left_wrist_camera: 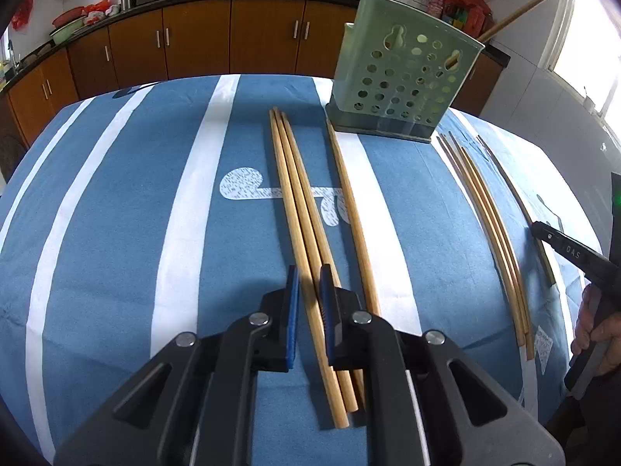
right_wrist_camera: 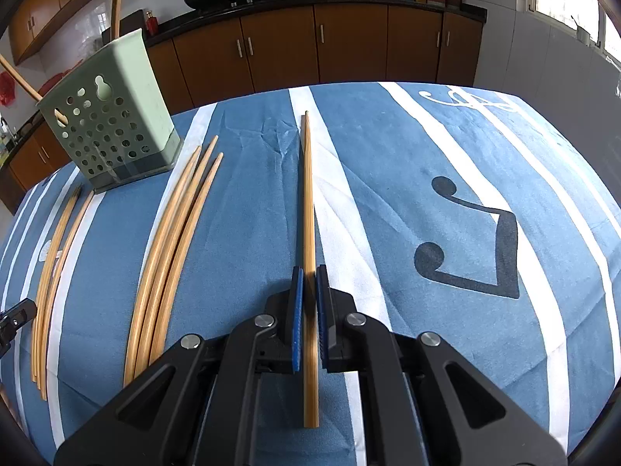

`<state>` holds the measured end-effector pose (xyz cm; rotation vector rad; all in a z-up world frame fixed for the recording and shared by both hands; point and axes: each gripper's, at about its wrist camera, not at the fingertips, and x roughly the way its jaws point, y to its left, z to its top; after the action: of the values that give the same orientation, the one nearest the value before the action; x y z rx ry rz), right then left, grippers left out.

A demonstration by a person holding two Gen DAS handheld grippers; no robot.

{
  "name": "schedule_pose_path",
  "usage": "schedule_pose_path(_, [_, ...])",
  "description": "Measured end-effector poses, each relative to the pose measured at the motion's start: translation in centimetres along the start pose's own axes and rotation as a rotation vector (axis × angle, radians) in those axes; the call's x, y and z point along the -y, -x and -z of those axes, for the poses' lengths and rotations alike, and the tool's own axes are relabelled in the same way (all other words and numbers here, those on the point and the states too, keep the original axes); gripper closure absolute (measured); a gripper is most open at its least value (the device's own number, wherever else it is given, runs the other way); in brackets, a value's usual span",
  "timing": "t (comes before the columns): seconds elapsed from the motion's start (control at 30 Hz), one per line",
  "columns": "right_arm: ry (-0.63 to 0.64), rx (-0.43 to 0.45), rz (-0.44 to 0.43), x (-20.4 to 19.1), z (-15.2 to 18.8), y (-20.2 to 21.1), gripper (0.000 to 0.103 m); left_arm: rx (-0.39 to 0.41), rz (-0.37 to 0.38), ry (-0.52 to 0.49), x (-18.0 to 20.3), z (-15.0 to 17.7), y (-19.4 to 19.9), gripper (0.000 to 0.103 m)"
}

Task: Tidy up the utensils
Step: 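Lower both grippers and each grasp another wooden chopstick, then lift the held chopsticks upright with both grippers toward the green holder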

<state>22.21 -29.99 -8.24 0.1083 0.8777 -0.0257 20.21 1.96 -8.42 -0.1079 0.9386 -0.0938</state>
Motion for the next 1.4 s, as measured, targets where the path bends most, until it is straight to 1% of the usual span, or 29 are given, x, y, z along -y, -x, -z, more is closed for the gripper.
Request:
schedule_pose_path(0.2, [0.009,0.005,0.003,-0.1,0.1,0.1,0.095,-0.007,-0.028,0.050,-1.3,0.0,-0.4,0.092])
schedule_pose_path(0.33, [0.008,0.006,-0.007,-0.4,0.1,0.1,0.095,0.008,-0.049,0.026,-1.0,0.0,-0.4,0.093])
schedule_pose_path(0.4, [0.015,0.005,-0.012,-0.5,0.2,0.1,0.095,0.014,-0.064,0.029,-1.1,0.0,-0.5,0.094])
schedule_pose_path(0.53, [0.037,0.006,-0.013,-0.9,0.2,0.1,0.095,0.025,-0.106,0.081,-3.1,-1.0,-0.8,0.095])
schedule_pose_path(0.63, [0.039,0.008,-0.015,-1.0,0.1,0.0,0.095,0.032,-0.122,0.121,-5.2,-1.9,-1.0,0.095])
schedule_pose_path(0.67, [0.045,0.010,-0.010,-1.1,0.1,0.0,0.095,0.033,-0.116,0.126,-5.8,-2.0,-1.0,0.095])
schedule_pose_path(0.77, [0.063,0.014,0.002,-1.3,-0.1,-0.2,0.095,0.040,-0.111,0.116,-6.7,-2.3,-1.0,0.094])
schedule_pose_path(0.9, [0.070,0.017,0.003,-1.3,-0.2,-0.3,0.095,0.058,-0.133,0.074,-6.2,-2.0,-1.1,0.094])
schedule_pose_path(1.4, [0.065,0.017,-0.001,-1.3,-0.2,-0.3,0.095,0.057,-0.144,0.068,-6.1,-2.1,-1.1,0.094])
